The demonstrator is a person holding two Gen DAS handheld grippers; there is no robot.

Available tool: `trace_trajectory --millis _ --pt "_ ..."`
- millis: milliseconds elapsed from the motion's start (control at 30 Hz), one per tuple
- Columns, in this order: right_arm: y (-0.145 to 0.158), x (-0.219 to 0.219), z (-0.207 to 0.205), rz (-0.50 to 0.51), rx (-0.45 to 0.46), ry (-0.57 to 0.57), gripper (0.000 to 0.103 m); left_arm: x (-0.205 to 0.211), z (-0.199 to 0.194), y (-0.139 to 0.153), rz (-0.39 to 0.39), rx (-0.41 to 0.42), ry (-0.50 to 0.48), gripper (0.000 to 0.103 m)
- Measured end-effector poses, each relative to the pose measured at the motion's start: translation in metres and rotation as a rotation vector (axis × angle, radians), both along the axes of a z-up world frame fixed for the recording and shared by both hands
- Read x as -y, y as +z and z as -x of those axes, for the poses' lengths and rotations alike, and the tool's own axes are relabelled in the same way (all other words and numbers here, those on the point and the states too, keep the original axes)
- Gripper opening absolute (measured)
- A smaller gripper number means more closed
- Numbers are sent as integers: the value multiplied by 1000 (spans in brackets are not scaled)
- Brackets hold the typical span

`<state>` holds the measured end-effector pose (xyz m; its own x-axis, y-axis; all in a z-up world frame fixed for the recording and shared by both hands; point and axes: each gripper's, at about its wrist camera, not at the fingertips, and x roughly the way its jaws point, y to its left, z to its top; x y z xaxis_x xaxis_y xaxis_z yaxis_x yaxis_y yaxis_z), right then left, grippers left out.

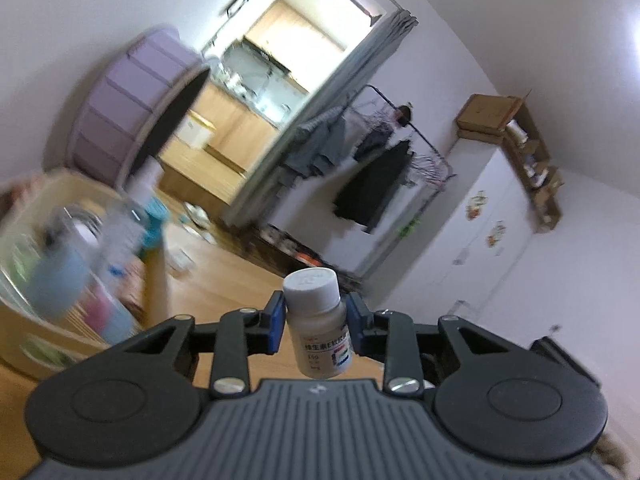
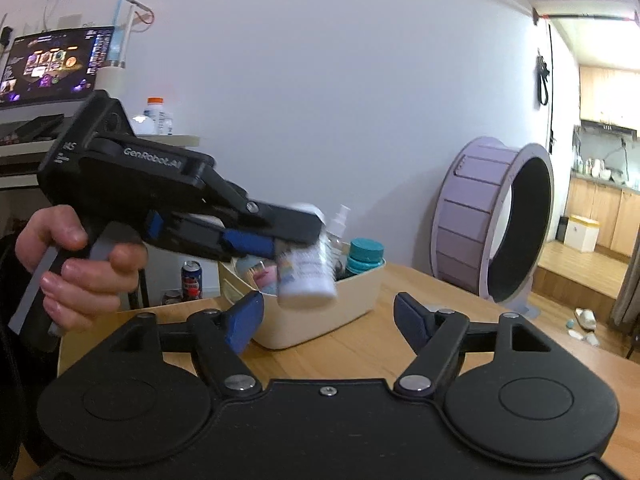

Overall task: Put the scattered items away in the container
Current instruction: 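Carry the vitamin bottle into the cream basket and open the left gripper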

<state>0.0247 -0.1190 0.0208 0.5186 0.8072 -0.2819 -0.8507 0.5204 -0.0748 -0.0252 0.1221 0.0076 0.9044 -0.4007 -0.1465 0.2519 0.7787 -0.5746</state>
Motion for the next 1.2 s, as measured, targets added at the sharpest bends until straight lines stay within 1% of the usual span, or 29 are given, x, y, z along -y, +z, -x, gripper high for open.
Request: trace_trajectory --millis 33,67,100,233,300,367,400,467,633,700,767,800,867,900,1033,1200 --pt "0 1 -2 -3 -14 -9 77 -1 2 3 -33 6 28 31" --pt "0 2 -4 -10 -28 -19 79 -5 5 4 -61 14 50 31" --pt "0 2 -5 -13 -39 -23 82 -8 6 7 -78 21 72 31" --pt "-1 2 -11 -20 -84 -35 83 -23 11 15 -150 37 174 31" --pt "-3 1 -14 -17 -105 -41 84 -30 12 17 -197 33 231 31" --pt "-5 -1 -15 -9 -113 -45 84 -32 10 19 -273 26 284 31" --pt "-5 -1 -16 -7 -116 -47 84 -32 7 17 -290 17 295 31" --pt "-7 -2 -16 -3 -124 -45 84 -34 -1 13 -289 -10 289 31" --pt "-8 -2 -14 -4 -127 -42 84 -18 -23 7 -349 -39 253 31" --pt "-8 -1 -14 -4 -131 -40 84 -13 -30 5 -377 -47 260 32" --pt "-8 2 -13 -4 -132 -43 84 -12 -36 1 -401 -75 277 32" --pt "-9 2 -13 -3 -134 -43 84 -12 -37 -2 -408 -86 290 35" --pt "-9 3 -14 0 -135 -48 85 -12 -38 -3 -420 -102 303 36" --pt "-9 4 -14 1 -135 -50 85 -13 -37 -3 -419 -103 300 39" --pt "-8 6 -15 -4 -137 -59 85 -15 -24 2 -406 -73 289 42" --pt "-7 6 -22 -6 -148 -91 85 -14 -11 9 -365 -52 257 46"
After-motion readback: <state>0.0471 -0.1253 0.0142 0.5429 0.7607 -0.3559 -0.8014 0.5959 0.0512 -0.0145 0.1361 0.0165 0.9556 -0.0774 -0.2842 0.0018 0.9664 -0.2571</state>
